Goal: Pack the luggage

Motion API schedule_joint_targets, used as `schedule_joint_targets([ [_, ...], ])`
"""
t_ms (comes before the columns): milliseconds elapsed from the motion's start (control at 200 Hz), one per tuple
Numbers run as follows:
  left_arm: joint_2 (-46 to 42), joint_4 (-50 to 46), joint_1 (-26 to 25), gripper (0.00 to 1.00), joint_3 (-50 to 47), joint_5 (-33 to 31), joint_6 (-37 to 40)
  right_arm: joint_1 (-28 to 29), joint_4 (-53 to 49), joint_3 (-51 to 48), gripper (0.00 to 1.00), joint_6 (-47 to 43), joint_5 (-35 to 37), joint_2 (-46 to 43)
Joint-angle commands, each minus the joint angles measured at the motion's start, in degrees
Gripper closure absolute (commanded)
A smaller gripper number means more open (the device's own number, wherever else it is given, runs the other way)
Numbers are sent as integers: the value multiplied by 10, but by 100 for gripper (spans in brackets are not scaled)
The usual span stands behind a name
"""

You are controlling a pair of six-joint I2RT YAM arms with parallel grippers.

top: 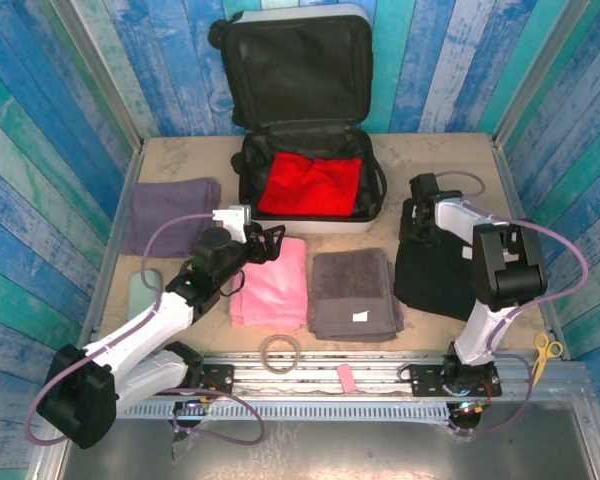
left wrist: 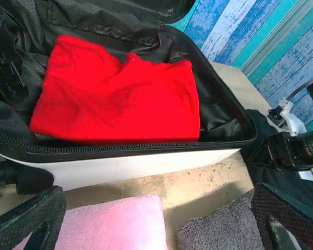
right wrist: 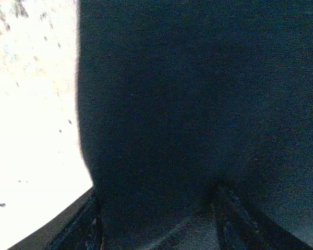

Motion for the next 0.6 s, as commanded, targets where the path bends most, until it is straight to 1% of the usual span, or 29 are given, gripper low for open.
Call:
schedule_joint_targets([
  [0,9,-15,-7,4,20,-11,-11,15,-14,14,51,-46,-23,31],
  [40,13,-15,-9,4,23,-13,-14,18,-20,29,51,-65,-18,35],
  [95,17,-13,-12,4,27,-16,-17,18,-35,51,47,-83,-14,41],
  [135,21,-14,-15,4,29,-19,-18,18,-49,66,43,-93,-10,45],
  [175,23,-12,-18,4,31,-23,-20,18,-57,79,36,-101,-7,45],
  [270,29,-1,-25,3,29,-30,-19,18,-71,87,27,-106,7,18],
  [351,40,8,-27,3,31,-31,-19,16,-76,79,21,-98,28,-30],
  [406,46,0,-28,3,41,-30,-14,11,-81,67,18,-81,29,-67],
  [526,48,-6,-33,3,49,-37,0,-15,-86,10,12,-14,-5,-158],
  [596,44,3,-34,4,43,-38,6,-32,-85,-33,11,17,-29,-212],
])
